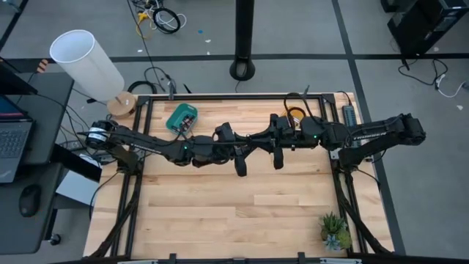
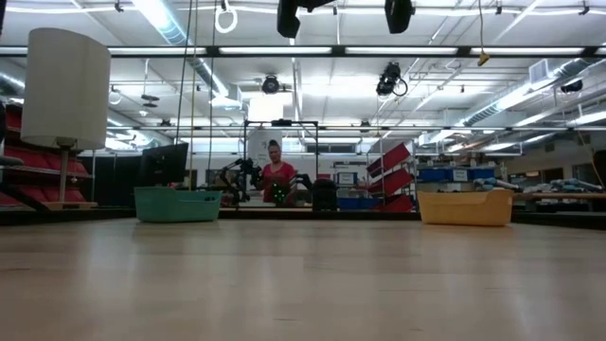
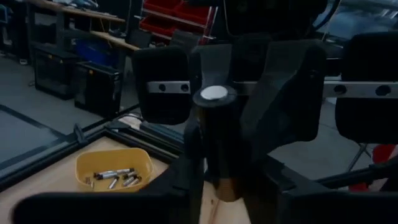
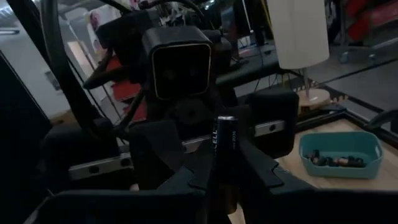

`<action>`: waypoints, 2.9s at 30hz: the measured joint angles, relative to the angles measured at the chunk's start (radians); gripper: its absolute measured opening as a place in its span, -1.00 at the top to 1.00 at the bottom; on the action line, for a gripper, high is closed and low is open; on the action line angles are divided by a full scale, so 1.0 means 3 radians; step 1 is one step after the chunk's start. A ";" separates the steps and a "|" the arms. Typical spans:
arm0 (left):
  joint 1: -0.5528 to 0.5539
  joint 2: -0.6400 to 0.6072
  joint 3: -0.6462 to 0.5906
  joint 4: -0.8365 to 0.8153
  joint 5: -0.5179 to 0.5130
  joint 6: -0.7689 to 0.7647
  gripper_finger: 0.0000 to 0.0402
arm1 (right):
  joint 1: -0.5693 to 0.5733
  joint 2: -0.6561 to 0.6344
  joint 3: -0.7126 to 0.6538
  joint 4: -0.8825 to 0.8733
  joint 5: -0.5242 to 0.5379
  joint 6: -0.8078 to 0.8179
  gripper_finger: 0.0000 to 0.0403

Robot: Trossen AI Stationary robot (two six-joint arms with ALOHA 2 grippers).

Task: Sort batteries
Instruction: Put the black battery into the blue bin, then return to Home Position

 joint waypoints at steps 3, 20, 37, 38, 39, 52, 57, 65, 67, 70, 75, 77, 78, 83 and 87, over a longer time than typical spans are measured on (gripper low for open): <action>0.0029 0.0000 0.0000 -0.0017 0.0049 -0.0035 0.70 | -0.0001 -0.0005 0.0000 -0.0046 0.0004 -0.0070 0.71; 0.0854 -0.0711 -0.0464 -0.1862 0.0386 -0.0733 0.72 | -0.0346 -0.0345 -0.0019 -0.1457 0.0017 0.0279 0.35; 0.2248 -0.1042 -0.1469 -0.3132 0.0385 -0.1667 0.66 | 0.0261 -0.0168 -0.0016 -0.1591 0.0179 0.0765 0.41; 0.2305 -0.1021 -0.1469 -0.3143 0.0407 -0.1677 0.60 | 0.0285 -0.0141 -0.0016 -0.1551 0.0180 0.0776 0.41; 0.2353 -0.1015 -0.1469 -0.3173 0.0445 -0.1678 0.52 | 0.0306 -0.0110 -0.0016 -0.1520 0.0179 0.0776 0.42; 0.2019 -0.1510 -0.1277 -0.3089 0.0443 -0.0924 0.05 | 0.0318 -0.0384 -0.0036 -0.1441 0.0513 0.0616 0.55; 0.1493 -0.1987 -0.1236 -0.2789 0.0401 -0.0954 0.24 | 0.0342 -0.1014 -0.0591 -0.0650 0.0801 0.0288 0.69; 0.0487 -0.2298 -0.1236 -0.2770 -0.0203 -0.1146 0.67 | -0.0022 -0.1733 -0.1876 0.0703 0.0593 0.0652 0.97; 0.0245 -0.2302 -0.1236 -0.2770 -0.0336 -0.1208 0.80 | -0.0116 -0.1860 -0.2095 0.0985 0.0597 0.0675 0.96; -0.0069 -0.2302 -0.1237 -0.2770 -0.0697 -0.1370 0.95 | -0.0294 -0.2087 -0.2375 0.1120 0.0568 0.0833 0.93; -0.0307 -0.2368 -0.1239 -0.2739 -0.1062 -0.1553 0.95 | -0.0565 -0.2438 -0.2679 0.1109 0.0205 0.1111 0.97; -0.0357 -0.2433 -0.1297 -0.2664 -0.1147 -0.1583 0.95 | -0.0670 -0.2578 -0.2743 0.1119 0.0095 0.1125 0.98; -0.0380 -0.2483 -0.1365 -0.2600 -0.1199 -0.1613 0.96 | -0.0720 -0.2651 -0.2768 0.1119 0.0041 0.1139 0.98; -0.0495 -0.2799 -0.2124 -0.1545 -0.1385 -0.1744 0.96 | -0.0981 -0.3027 -0.2850 0.1083 -0.0237 0.1221 0.93; -0.0540 -0.2930 -0.2743 -0.0306 -0.1381 -0.1733 0.97 | -0.1156 -0.3332 -0.2880 0.0901 -0.0558 0.1286 0.94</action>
